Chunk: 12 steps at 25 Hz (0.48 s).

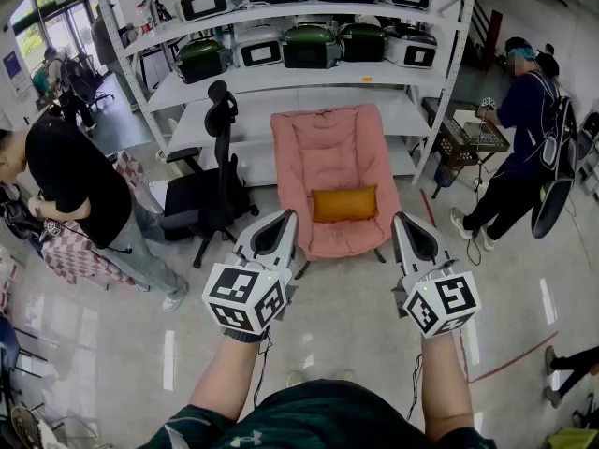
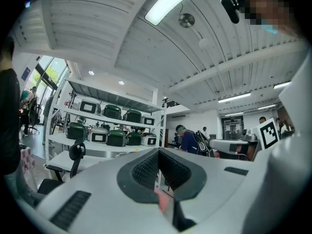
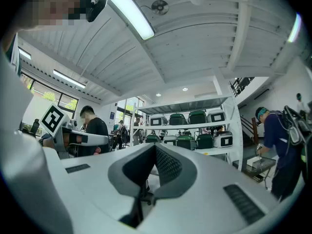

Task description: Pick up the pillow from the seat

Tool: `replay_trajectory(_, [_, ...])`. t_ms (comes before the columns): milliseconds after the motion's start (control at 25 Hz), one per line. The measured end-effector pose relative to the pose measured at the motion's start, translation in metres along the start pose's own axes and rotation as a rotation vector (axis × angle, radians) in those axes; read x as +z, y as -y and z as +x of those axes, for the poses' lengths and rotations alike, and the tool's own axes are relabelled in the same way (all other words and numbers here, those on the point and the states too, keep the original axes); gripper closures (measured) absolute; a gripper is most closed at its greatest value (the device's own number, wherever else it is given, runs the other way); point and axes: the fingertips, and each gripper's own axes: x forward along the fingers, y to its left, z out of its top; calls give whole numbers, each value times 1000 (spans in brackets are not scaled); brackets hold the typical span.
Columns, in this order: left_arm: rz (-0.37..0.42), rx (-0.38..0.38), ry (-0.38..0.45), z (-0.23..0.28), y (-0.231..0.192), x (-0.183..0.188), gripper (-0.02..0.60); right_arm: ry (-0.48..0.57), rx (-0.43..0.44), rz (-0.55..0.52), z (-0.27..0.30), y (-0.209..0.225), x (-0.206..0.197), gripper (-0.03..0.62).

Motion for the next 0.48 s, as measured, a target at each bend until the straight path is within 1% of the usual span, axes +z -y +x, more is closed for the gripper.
replay_trajectory(480, [1,2,-9,1,2,-1,583,-3,8,21,-4,4,-1,591])
